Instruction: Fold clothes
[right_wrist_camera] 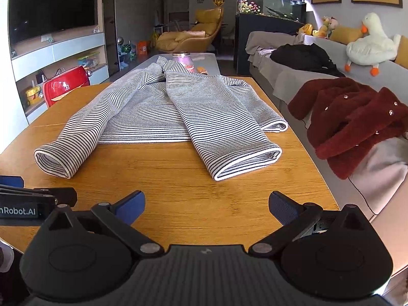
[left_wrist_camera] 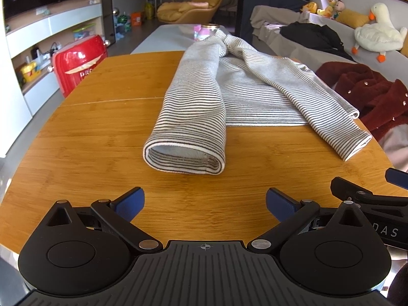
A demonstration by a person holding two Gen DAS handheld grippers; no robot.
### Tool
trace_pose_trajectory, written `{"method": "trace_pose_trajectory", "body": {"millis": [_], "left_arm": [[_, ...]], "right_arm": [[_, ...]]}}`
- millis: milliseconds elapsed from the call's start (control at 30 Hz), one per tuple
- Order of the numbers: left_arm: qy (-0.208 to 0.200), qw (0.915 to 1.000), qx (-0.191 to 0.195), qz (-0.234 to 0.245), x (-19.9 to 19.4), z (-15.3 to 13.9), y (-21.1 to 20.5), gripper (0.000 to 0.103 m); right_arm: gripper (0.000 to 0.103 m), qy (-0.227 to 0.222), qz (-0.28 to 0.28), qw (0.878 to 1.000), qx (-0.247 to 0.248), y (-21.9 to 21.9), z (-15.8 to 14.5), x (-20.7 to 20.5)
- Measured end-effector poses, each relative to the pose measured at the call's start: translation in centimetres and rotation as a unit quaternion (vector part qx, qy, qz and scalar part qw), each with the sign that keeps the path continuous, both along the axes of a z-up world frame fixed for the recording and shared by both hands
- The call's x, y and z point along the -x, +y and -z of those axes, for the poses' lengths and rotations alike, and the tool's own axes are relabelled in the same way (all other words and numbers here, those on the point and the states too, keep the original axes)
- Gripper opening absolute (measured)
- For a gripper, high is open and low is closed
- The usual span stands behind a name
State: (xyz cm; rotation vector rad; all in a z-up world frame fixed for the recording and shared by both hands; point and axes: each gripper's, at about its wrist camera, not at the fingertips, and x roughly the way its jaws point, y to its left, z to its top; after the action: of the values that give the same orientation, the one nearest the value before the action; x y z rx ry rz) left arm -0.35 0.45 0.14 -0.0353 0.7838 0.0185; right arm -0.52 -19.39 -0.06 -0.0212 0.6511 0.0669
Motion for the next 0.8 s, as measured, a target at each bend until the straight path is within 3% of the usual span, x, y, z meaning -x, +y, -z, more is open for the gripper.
{"method": "trace_pose_trajectory", "body": {"millis": [800], "left_arm": [[0.011,0.9999,0.006,0.005,-0.36,0.50,-0.02,0.103]], "right_arm": [[0.103,0.018,0.003,1.000,-0.009,-0.25,0.74,-0.50]]}}
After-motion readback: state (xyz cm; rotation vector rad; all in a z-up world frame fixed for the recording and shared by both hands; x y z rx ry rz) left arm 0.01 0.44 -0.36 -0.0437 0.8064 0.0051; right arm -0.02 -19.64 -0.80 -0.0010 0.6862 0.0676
